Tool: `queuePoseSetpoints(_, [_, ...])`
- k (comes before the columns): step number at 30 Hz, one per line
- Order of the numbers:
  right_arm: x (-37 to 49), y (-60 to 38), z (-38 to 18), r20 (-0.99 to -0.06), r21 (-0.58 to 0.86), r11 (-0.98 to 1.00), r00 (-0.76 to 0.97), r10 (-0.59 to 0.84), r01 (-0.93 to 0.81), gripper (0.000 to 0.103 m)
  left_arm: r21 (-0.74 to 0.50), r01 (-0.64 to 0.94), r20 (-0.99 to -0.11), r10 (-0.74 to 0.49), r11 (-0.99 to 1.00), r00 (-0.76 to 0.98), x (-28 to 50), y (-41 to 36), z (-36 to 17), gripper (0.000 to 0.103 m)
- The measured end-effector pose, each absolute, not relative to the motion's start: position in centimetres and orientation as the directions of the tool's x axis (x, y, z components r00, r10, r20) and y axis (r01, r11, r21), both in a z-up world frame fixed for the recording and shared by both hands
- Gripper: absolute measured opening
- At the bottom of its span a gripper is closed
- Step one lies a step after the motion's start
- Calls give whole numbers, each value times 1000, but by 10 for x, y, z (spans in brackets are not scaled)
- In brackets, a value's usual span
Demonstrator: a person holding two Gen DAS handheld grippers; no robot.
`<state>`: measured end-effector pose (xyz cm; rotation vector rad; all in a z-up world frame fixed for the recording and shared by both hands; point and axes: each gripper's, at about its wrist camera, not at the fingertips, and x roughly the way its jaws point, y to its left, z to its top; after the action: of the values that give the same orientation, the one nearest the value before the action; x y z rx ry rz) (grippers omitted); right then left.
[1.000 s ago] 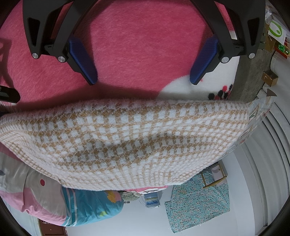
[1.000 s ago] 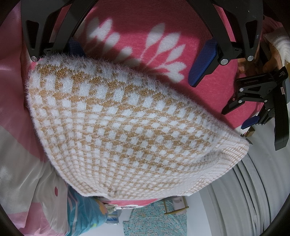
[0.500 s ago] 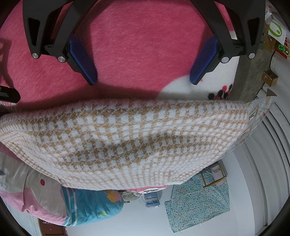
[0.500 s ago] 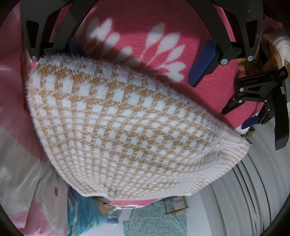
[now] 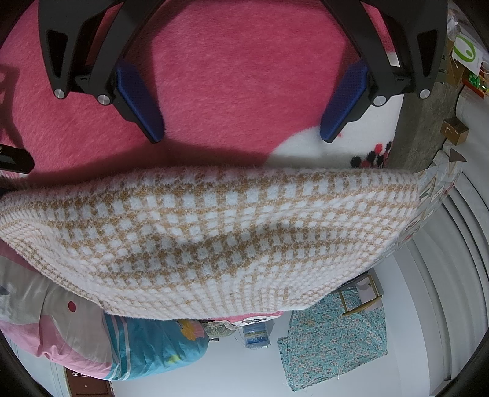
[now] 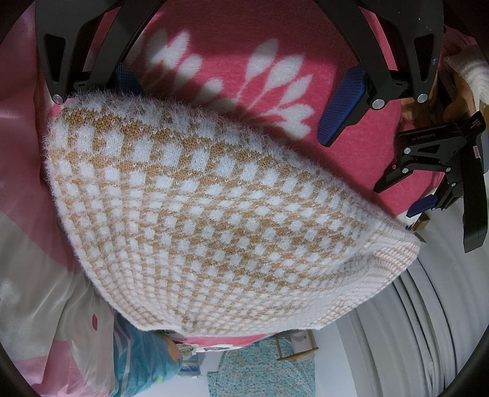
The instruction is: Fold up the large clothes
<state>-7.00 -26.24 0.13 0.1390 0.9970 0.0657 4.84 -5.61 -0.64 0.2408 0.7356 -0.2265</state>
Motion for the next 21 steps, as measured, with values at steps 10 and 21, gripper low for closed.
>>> queuePoseSetpoints(10, [-70,-262,1,-832,147,989,542,119,8,97,138,286,-684,-118,948,720,48,-53,-7,100])
queuePoseSetpoints(21, [-70,-263,1,-832,147,989,542,119,8,97,139,286,-683,-117,948,721,49,-52,-7,100])
